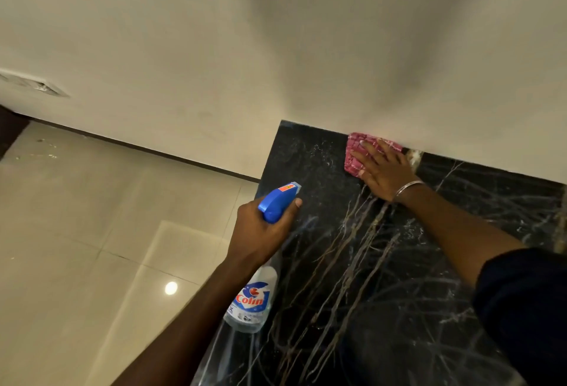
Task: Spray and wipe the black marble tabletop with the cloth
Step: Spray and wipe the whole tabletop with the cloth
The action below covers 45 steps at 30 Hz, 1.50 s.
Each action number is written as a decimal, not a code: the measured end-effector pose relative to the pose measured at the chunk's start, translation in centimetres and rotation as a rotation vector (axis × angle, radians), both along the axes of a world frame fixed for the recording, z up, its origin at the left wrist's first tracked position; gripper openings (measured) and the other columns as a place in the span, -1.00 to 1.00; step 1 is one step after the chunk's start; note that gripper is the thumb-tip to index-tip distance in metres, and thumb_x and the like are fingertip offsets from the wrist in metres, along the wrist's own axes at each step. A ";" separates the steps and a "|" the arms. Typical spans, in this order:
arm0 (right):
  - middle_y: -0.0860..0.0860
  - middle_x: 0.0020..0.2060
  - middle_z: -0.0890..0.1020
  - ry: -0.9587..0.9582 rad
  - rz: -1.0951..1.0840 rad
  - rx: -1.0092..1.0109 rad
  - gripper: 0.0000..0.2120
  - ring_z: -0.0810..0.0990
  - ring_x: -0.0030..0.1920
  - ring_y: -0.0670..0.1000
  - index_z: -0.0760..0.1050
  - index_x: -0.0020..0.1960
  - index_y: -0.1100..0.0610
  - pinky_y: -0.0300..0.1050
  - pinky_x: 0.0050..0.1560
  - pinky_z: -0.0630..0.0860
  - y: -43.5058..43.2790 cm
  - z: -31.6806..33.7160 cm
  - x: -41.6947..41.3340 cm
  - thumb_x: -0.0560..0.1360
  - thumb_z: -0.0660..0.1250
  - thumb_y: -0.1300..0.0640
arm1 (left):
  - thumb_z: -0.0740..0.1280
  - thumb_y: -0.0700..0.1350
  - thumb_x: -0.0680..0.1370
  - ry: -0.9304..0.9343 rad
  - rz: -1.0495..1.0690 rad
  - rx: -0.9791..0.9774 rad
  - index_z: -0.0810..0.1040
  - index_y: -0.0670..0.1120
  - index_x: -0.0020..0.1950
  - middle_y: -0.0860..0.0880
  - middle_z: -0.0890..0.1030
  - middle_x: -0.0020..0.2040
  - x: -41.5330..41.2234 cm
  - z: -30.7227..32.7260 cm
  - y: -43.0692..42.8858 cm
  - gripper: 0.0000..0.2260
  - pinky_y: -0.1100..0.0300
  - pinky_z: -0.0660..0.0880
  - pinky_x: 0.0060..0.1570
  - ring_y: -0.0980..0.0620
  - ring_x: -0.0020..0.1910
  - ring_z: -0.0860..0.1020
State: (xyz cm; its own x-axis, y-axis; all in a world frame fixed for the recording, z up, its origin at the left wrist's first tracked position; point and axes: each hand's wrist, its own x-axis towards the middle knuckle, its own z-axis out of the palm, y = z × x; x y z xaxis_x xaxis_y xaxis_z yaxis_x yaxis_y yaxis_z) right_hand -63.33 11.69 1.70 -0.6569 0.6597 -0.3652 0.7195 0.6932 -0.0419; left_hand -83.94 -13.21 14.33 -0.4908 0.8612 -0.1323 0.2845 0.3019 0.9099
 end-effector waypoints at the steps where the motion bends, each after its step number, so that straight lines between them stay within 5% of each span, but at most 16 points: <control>1: -0.07 0.59 -0.14 -0.020 -0.037 -0.016 -0.40 -0.20 0.57 0.13 -0.23 0.55 -0.22 0.22 0.50 -0.11 0.1 0.2 -0.3 0.53 -0.20 -0.23 | 0.40 -0.02 0.52 0.000 0.000 -0.005 0.48 0.03 -0.26 0.14 0.46 -0.50 -0.1 0.0 -0.3 -0.81 0.44 0.38 -0.39 0.20 -0.50 0.44; 6: -0.05 0.59 -0.18 0.038 -0.206 -0.051 -0.41 -0.24 0.56 0.19 -0.20 0.57 -0.18 0.31 0.46 -0.15 -6.3 0.6 -2.7 0.62 -0.03 -0.16 | 0.41 -0.03 0.52 -0.002 0.006 -0.030 0.47 0.03 -0.28 0.13 0.44 -0.51 0.2 -0.4 -1.3 -0.79 0.45 0.37 -0.41 0.21 -0.51 0.43; 11: -0.04 0.59 0.01 0.105 0.077 -0.059 -0.41 -0.09 0.57 0.17 -0.05 0.56 -0.21 0.28 0.44 -0.02 -13.6 0.5 -1.5 0.57 0.06 -0.11 | 0.41 -0.02 0.52 -0.008 0.016 -0.070 0.49 -0.01 -0.27 0.10 0.43 -0.50 0.9 -1.2 -1.9 -0.80 0.44 0.37 -0.43 0.20 -0.53 0.42; 14: -0.10 0.59 -0.09 0.057 0.120 -0.095 -0.46 -0.16 0.57 0.14 -0.12 0.55 -0.26 0.30 0.45 -0.02 -10.5 0.7 -0.4 0.61 -0.04 -0.18 | 0.39 0.03 0.52 -0.003 0.014 -0.103 0.52 -0.03 -0.22 0.09 0.45 -0.49 0.8 -1.5 -2.8 -0.81 0.42 0.39 -0.41 0.18 -0.51 0.44; 19: -0.10 0.57 -0.26 -0.117 -0.118 -0.124 -0.43 -0.28 0.55 0.15 -0.30 0.53 -0.26 0.32 0.48 -0.14 -2.2 1.6 -2.7 0.62 -0.09 -0.24 | 0.38 0.01 0.53 0.012 0.021 -0.125 0.52 -0.07 -0.19 0.14 0.44 -0.53 0.5 -1.2 -4.4 -0.81 0.46 0.38 -0.42 0.20 -0.51 0.45; 23: -0.08 0.58 -0.23 -0.059 -0.132 -0.121 -0.41 -0.25 0.55 0.21 -0.27 0.54 -0.26 0.38 0.46 -0.10 -5.6 2.0 -3.4 0.62 -0.04 -0.20 | 0.37 0.03 0.53 0.052 0.051 -0.125 0.55 -0.14 -0.16 0.10 0.43 -0.49 -0.2 -1.4 -6.1 -0.76 0.45 0.38 -0.41 0.19 -0.51 0.44; 28: -0.06 0.59 -0.12 0.020 0.092 -0.090 -0.41 -0.15 0.55 0.23 -0.19 0.54 -0.27 0.38 0.40 0.06 -15.1 2.0 -3.6 0.61 0.03 -0.15 | 0.36 0.06 0.53 0.049 0.066 -0.136 0.56 -0.14 -0.15 0.07 0.45 -0.47 0.0 -2.0 -6.7 -0.74 0.44 0.38 -0.41 0.18 -0.50 0.44; 32: -0.11 0.59 -0.09 -0.017 0.254 -0.093 -0.46 -0.12 0.56 0.17 -0.18 0.53 -0.30 0.30 0.39 0.15 -13.8 1.9 -2.0 0.62 -0.04 -0.22 | 0.36 0.06 0.53 0.048 0.066 -0.147 0.58 -0.13 -0.12 0.05 0.47 -0.46 0.3 -2.2 -7.3 -0.75 0.43 0.40 -0.41 0.18 -0.50 0.45; 37: -0.10 0.58 -0.18 -0.076 -0.040 -0.090 -0.44 -0.17 0.56 0.21 -0.24 0.55 -0.26 0.34 0.46 0.02 -8.0 2.2 -4.0 0.63 -0.06 -0.21 | 0.36 0.03 0.54 0.047 0.089 -0.148 0.56 -0.12 -0.15 0.06 0.46 -0.45 -0.2 -1.9 -8.6 -0.78 0.45 0.39 -0.39 0.18 -0.49 0.45; 40: -0.02 0.59 -0.10 -0.035 -0.061 -0.022 -0.43 -0.13 0.55 0.27 -0.19 0.57 -0.20 0.35 0.45 0.05 -11.1 1.9 -4.8 0.63 -0.05 -0.20 | 0.36 0.02 0.54 0.061 0.099 -0.145 0.53 -0.07 -0.20 0.09 0.43 -0.48 -0.4 -1.8 -9.3 -0.79 0.45 0.37 -0.41 0.18 -0.51 0.44; 45: 0.04 0.53 0.21 0.112 0.195 -0.003 -0.43 0.18 0.49 0.27 0.07 0.54 -0.20 0.36 0.30 0.27 -20.5 1.1 -4.5 0.56 0.09 -0.17 | 0.36 0.02 0.54 0.076 0.101 -0.143 0.53 -0.10 -0.22 0.10 0.40 -0.50 -0.6 -2.1 -9.9 -0.77 0.44 0.35 -0.43 0.18 -0.53 0.41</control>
State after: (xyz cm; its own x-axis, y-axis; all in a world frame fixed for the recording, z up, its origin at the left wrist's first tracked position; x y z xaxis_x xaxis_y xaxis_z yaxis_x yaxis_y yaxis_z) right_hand -67.83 -8.76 2.84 -0.8086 0.5149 -0.2845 0.5623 0.8187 -0.1163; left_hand -84.55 -23.15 12.20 -0.5874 0.7819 -0.2087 0.3125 0.4570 0.8328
